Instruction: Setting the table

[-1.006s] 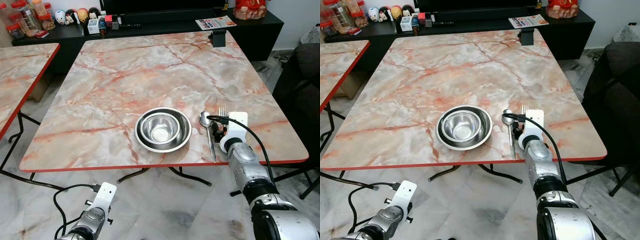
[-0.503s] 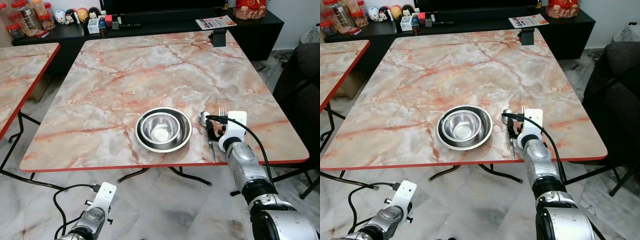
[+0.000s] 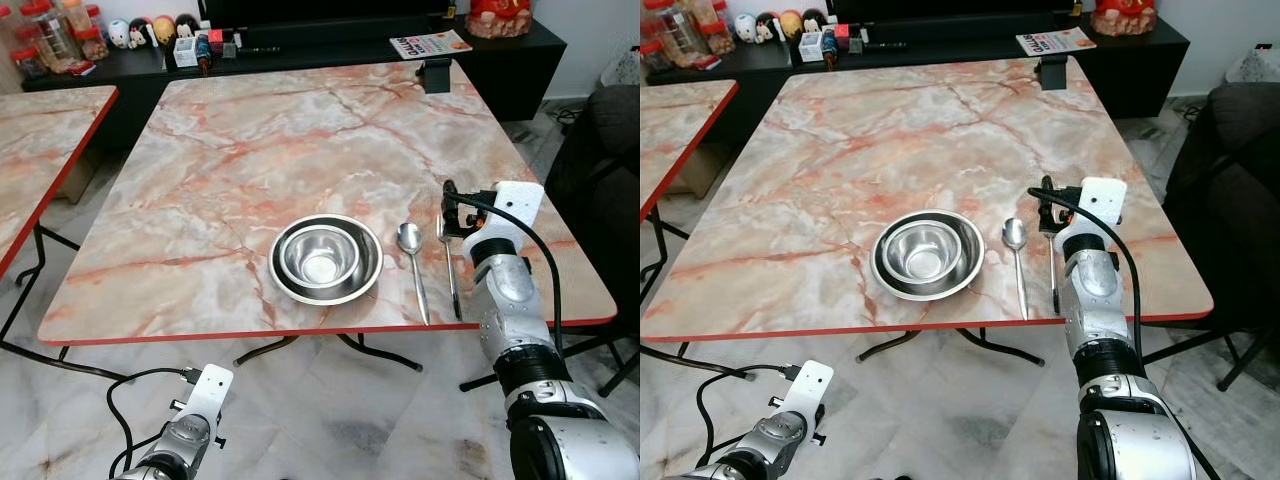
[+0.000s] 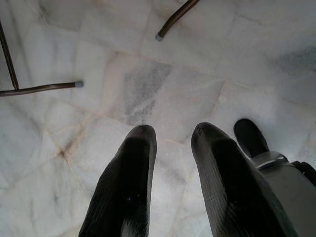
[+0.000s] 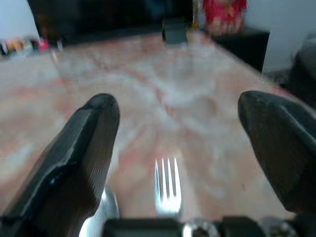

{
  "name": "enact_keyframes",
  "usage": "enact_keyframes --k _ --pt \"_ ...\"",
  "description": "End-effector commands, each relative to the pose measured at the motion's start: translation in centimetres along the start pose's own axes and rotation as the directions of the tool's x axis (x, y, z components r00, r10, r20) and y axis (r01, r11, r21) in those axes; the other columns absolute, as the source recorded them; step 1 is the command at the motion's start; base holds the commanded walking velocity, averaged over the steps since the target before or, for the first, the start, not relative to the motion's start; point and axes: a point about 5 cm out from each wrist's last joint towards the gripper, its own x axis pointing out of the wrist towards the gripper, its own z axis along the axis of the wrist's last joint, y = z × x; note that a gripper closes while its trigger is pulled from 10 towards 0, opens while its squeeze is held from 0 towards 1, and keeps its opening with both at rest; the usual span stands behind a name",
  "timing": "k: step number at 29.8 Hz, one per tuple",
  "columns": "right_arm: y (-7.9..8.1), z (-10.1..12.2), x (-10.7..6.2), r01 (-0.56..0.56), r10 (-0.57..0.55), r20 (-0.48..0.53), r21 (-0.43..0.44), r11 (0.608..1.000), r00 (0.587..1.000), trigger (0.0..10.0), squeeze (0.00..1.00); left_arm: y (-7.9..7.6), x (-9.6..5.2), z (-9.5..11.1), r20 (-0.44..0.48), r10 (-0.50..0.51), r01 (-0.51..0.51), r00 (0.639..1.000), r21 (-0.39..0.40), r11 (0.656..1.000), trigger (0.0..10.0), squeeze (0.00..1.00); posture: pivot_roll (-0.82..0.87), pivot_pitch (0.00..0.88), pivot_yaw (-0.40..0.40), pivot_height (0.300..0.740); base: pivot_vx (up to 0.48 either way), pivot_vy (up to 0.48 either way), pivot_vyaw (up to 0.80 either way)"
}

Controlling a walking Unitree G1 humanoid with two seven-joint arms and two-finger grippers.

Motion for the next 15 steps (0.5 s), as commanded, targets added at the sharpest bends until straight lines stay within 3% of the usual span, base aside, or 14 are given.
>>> enact_keyframes --k 1,4,15 --pt "0.1 -0.7 -0.3 0.007 -0.007 -0.025 -0.011 1.000 1.000 10.0 0.00 0.2 -0.1 -0.5 -0.013 0.005 -0.005 1.000 -0.009 1.000 10.0 0.00 -0.09 0.089 0.062 0.740 0.000 0.000 0.00" --pt "0.2 -1.6 -0.9 0.020 -0.021 -0.037 -0.023 1.000 0.999 10.0 0.00 0.1 -0.1 -0.5 0.000 0.002 -0.002 1.000 -0.027 1.000 10.0 0.00 -0.08 0.091 0.062 0.740 0.000 0.000 0.00" --pt "1.1 1.4 0.2 -0.019 0.022 0.098 -0.032 0.999 0.995 10.0 0.00 0.2 -0.1 -0.6 -0.005 -0.001 0.000 1.000 -0.034 0.999 10.0 0.00 -0.09 0.089 0.064 0.740 0.000 0.000 0.00"
